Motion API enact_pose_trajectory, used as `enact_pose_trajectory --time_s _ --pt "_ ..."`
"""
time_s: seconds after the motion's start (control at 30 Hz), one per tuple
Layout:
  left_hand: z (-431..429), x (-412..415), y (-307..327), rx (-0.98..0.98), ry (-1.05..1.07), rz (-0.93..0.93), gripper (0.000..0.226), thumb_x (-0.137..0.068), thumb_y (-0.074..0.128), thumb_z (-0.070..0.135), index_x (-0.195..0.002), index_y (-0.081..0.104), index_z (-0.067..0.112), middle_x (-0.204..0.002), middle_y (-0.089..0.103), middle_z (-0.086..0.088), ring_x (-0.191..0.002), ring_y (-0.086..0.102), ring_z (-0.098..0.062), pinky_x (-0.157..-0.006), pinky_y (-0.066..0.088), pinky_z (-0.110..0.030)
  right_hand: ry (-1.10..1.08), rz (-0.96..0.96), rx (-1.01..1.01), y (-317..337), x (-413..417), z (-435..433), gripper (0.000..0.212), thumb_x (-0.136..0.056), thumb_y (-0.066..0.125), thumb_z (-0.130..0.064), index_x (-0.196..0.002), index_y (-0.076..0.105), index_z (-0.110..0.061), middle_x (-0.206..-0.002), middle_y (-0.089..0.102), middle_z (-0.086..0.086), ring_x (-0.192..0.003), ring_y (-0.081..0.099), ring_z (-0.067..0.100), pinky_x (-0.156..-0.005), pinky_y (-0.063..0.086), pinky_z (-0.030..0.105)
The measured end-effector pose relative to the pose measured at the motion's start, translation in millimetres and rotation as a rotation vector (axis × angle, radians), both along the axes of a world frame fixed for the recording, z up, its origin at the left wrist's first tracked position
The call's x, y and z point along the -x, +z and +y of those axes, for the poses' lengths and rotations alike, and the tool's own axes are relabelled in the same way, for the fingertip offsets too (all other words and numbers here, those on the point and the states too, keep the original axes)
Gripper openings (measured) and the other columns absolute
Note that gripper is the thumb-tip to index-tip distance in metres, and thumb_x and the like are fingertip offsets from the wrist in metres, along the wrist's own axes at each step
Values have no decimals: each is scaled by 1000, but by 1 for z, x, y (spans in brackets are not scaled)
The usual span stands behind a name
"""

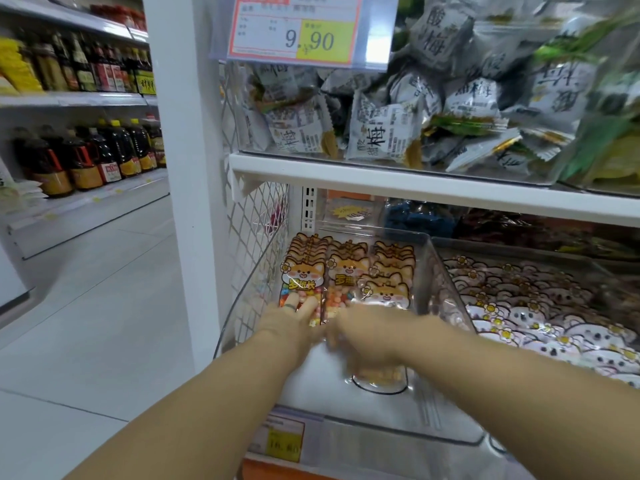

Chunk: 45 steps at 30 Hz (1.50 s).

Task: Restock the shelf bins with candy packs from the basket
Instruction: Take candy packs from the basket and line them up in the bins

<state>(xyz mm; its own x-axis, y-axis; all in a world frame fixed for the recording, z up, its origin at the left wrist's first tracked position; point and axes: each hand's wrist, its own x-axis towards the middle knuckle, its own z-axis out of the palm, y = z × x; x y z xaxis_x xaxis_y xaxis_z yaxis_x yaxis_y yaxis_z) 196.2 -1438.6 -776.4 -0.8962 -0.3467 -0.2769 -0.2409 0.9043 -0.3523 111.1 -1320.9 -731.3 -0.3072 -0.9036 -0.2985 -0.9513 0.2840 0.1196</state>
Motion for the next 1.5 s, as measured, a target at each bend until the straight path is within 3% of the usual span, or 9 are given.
enact_pose_trajectory --time_s 0.1,0.2,0.4,0.6,0.87,1.0,1.13,1.33,1.5 --pt "-1 -1 -1 -4 0 -7 71 -103 44 21 -156 6 49 -165 -6 -10 -151 0 -39 -114 27 -51 -20 120 -252 -23 -8 12 39 -94 60 -12 -132 52 -12 -126 59 10 -115 59 32 -77 44 35" --pt "-2 -2 -1 0 -10 11 69 -103 41 23 -156 5 49 -164 -2 -11 -149 5 -40 -111 28 -51 -132 301 -98 -27 4 12 40 -98 45 -4 -137 45 -13 -128 60 9 -115 60 32 -75 44 37" --pt "-2 -3 -5 31 -18 36 69 -103 40 23 -155 3 50 -162 2 -11 -148 10 -39 -110 31 -52 -132 440 60 -34 9 4 47 -91 50 0 -134 37 -14 -101 66 -1 -91 65 24 -65 34 30" --pt "-3 -2 -6 34 -24 49 64 -104 38 25 -155 9 49 -162 3 -11 -147 9 -39 -109 30 -52 -112 537 156 -40 23 -5 57 -94 43 -1 -147 24 -9 -103 71 2 -93 67 26 -71 35 33" --pt "-1 -5 0 43 -29 15 73 -102 47 21 -156 5 47 -162 2 -13 -147 9 -41 -111 30 -53 -9 736 -5 -44 29 -14 45 -94 40 -5 -138 33 -3 -95 69 1 -79 69 29 -80 45 41" --pt "0 -5 1 50 -35 16 75 -102 47 21 -157 2 45 -163 2 -13 -148 11 -40 -111 31 -51 80 726 12 -37 30 -12 46 -99 42 -8 -141 29 -1 -80 54 4 -84 66 26 -87 46 40" --pt "1 -2 2 37 -18 -5 71 -105 42 22 -159 -1 41 -166 -5 -10 -151 5 -39 -114 28 -51 56 765 -13 -34 28 -9 54 -99 41 -10 -148 19 -2 -97 68 4 -84 66 27 -87 47 42" --pt "5 -4 8 47 -7 -37 78 -102 46 18 -159 -4 38 -166 -7 -11 -151 2 -38 -113 29 -49 -106 743 -91 -28 29 -21 42 -88 40 -2 -129 34 -2 -90 71 2 -63 67 26 -78 51 44" --pt "3 -2 3 51 -6 -29 77 -103 46 21 -159 -5 38 -166 -7 -11 -151 3 -38 -113 29 -49 -230 728 -92 -35 29 -20 58 -87 48 -4 -140 22 -2 -71 68 4 -43 52 21 -82 48 47"
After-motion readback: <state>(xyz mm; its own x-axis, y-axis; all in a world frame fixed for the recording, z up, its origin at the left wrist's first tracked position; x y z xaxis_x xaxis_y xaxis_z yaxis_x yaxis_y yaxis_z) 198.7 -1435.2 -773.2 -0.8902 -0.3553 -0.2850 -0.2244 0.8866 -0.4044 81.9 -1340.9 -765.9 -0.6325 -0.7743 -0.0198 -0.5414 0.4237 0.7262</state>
